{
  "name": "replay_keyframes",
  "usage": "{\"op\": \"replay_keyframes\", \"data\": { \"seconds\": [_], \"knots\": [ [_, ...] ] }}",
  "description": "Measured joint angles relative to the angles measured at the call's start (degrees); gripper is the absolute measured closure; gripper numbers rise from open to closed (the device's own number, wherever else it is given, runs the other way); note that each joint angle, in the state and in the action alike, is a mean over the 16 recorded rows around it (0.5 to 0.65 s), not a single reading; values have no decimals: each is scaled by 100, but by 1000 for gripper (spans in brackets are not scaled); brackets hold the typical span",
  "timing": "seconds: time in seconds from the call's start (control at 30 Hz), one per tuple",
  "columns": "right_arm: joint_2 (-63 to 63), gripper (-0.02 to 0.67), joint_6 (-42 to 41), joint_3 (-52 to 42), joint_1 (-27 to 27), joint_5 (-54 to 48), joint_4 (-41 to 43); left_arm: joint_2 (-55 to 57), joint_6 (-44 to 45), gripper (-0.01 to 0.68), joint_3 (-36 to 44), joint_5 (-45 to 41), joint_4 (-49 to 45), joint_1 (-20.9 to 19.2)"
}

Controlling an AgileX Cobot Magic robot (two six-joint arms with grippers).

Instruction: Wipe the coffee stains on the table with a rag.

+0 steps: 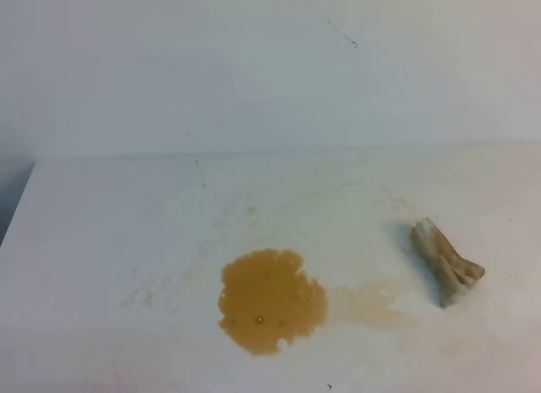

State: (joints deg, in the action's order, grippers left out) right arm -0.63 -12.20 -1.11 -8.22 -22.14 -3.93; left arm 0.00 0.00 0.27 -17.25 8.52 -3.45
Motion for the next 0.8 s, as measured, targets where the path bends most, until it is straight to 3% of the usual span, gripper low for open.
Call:
{"op": "replay_keyframes", "data": {
  "seconds": [0.8],
  "knots": [
    [0, 651, -472, -29, 0, 151, -34, 0, 0, 673, -27, -6, -1, 0]
  ]
}}
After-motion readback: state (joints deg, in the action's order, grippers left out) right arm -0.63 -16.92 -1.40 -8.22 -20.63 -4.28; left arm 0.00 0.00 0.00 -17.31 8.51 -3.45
